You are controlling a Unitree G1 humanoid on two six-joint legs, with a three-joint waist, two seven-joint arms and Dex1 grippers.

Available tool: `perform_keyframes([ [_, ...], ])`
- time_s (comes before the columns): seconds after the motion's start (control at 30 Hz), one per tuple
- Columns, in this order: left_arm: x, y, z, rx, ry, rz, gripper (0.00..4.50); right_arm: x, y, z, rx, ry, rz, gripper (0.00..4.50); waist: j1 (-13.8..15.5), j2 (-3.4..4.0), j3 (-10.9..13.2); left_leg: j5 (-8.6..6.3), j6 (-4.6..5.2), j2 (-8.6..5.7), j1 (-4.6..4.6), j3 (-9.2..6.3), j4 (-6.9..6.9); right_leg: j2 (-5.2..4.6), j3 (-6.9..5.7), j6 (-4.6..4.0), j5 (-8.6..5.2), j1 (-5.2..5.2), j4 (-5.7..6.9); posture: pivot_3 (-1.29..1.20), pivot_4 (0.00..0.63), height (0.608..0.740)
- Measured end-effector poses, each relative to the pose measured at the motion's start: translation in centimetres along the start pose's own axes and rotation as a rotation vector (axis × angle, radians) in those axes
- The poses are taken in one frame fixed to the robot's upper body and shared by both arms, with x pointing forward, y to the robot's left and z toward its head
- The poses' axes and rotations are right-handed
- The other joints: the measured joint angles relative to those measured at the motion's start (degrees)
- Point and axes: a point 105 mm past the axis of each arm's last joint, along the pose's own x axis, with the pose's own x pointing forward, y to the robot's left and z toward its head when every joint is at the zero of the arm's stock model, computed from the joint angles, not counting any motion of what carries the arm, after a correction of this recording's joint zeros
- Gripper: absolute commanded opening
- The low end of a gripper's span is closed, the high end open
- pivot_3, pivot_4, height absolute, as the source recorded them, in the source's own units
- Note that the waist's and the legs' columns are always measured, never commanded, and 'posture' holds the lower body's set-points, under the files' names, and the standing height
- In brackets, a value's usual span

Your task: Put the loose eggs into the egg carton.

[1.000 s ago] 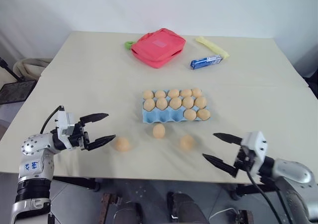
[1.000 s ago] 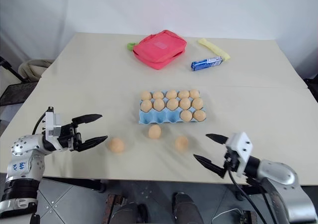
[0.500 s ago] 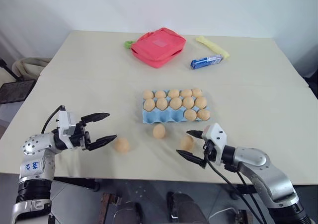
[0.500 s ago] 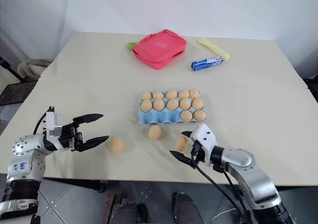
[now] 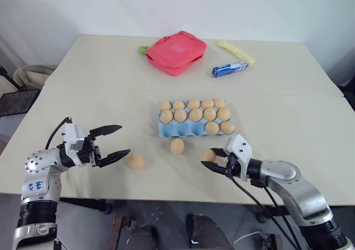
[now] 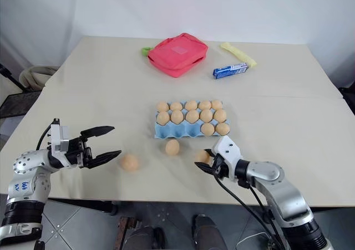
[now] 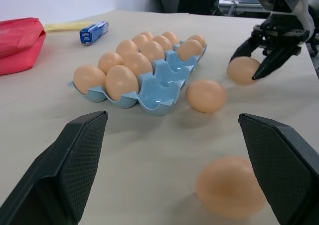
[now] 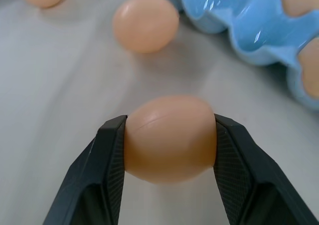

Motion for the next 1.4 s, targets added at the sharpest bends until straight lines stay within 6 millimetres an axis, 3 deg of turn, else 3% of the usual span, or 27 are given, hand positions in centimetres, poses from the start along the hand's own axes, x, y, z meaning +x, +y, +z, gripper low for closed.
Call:
perform_keyframes([
  [0.13, 0.0, 0.0, 0.0, 0.004, -0.001, 0.003, 4.50, 0.1, -2.0, 4.3, -0.061, -0.110, -0.066, 2.10, 0.0, 0.00, 0.0, 0.02, -0.03, 0.01, 0.01, -0.02, -0.03, 0.00, -0.03, -0.01, 0.00, -0.01, 0.01, 0.00, 0.150, 0.740],
  [0.27, -0.1, 0.0, 0.1, 0.009, -0.005, 0.007, 4.50, 1.2, -2.6, 6.2, -0.097, -0.145, -0.085, 2.10, 0.1, 0.00, 0.0, 0.00, -0.07, 0.02, -0.03, -0.03, -0.07, 0.00, -0.05, -0.05, -0.03, -0.04, -0.02, 0.00, 0.150, 0.740],
  [0.53, 0.2, -0.1, -0.1, 0.003, -0.022, 0.010, 4.50, 3.8, -3.1, 4.8, -0.081, -0.078, -0.095, 2.10, -0.1, 0.00, 0.0, 0.00, -0.09, 0.01, -0.09, 0.04, 0.00, -0.01, -0.03, -0.03, -0.02, -0.06, -0.04, 0.00, 0.150, 0.740],
  [0.73, 0.1, -0.3, -0.4, -0.004, -0.019, 0.023, 4.50, 4.8, -3.9, 4.2, -0.096, -0.055, -0.120, 2.10, -0.1, 0.01, 0.0, 0.01, -0.10, 0.04, -0.07, 0.02, -0.04, 0.02, -0.05, -0.03, -0.02, -0.08, -0.01, 0.00, 0.150, 0.740],
  [0.97, 0.0, -0.5, -0.4, 0.002, -0.015, 0.027, 4.50, 5.3, -3.6, 3.7, -0.095, -0.042, -0.104, 4.40, -0.1, 0.01, 0.0, 0.01, -0.10, 0.03, -0.08, 0.03, -0.03, 0.00, -0.04, -0.03, -0.02, -0.08, -0.01, 0.00, 0.150, 0.740],
  [1.23, 0.0, -0.5, -0.3, 0.008, -0.017, 0.027, 4.50, 4.7, -3.1, 4.7, -0.126, -0.064, -0.074, 4.46, -0.1, 0.01, 0.0, 0.01, -0.11, 0.04, -0.08, 0.02, -0.06, 0.00, -0.05, -0.04, -0.02, -0.09, -0.02, 0.00, 0.150, 0.740],
  [1.4, 0.0, -0.4, -0.2, 0.011, -0.018, 0.032, 4.50, 1.5, -3.4, 6.0, -0.166, -0.112, -0.074, 4.46, 0.1, 0.00, 0.0, -0.01, -0.09, 0.03, -0.09, 0.00, -0.08, -0.01, -0.06, -0.04, -0.02, -0.07, -0.10, 0.00, 0.150, 0.740],
])
